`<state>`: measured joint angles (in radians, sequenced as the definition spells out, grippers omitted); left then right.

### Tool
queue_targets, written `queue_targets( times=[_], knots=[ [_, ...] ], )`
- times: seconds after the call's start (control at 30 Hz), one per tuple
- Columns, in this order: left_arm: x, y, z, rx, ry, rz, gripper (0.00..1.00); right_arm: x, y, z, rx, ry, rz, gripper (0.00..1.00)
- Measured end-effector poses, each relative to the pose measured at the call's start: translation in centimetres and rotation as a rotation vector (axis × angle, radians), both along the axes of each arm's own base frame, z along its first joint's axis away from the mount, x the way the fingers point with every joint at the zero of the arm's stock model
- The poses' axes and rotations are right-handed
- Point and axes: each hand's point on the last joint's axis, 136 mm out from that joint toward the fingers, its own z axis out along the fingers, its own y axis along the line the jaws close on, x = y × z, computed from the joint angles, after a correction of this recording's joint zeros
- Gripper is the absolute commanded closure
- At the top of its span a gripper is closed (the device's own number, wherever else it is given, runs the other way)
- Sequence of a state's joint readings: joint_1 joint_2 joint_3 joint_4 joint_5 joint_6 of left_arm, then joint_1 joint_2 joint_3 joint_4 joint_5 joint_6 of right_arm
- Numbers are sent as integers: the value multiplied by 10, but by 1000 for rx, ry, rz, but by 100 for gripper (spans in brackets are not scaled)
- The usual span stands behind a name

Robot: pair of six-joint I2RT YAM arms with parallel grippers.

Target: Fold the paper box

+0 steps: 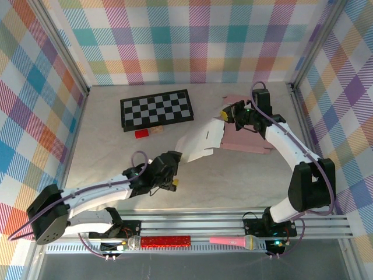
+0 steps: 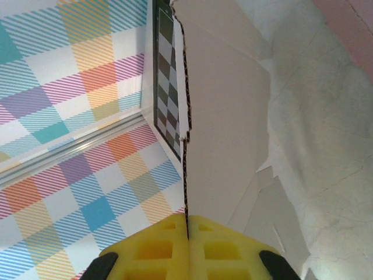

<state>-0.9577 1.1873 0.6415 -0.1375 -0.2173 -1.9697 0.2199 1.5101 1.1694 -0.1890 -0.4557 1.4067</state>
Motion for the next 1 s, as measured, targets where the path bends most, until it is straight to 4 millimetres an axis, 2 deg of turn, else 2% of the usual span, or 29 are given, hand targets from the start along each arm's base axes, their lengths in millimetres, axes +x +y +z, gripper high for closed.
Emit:
queue_targets(
  times=[0.07,0.17,0.23,0.33,0.4,0.6,0.77,0.83,0.9,1.0],
  knots=[
    [7,-1,-2,8,-26,24,1,-1,-1,4,7,-2,-8,100],
    [17,7,-1,21,-79,80,12,-3,-1,12,19,-13,-14,100],
    [22,13,-1,34,-105,113,25,-5,-2,17,24,-20,-17,100],
    [29,23,1,55,-136,162,51,-11,-3,20,31,-22,-20,100],
    [35,27,5,55,-163,194,62,-16,-4,19,37,-13,-26,100],
    [48,43,26,34,-233,281,74,-27,-8,15,32,16,-30,100],
    [50,57,50,13,-280,332,98,-36,-10,6,12,49,-22,100],
    [51,60,58,15,-290,346,100,-41,-11,1,-4,65,-15,83],
    [52,60,65,15,-293,350,100,-47,-14,-2,-30,73,-8,59],
    [54,61,83,30,-296,361,100,-62,-20,-2,-84,79,-4,40]
  ],
)
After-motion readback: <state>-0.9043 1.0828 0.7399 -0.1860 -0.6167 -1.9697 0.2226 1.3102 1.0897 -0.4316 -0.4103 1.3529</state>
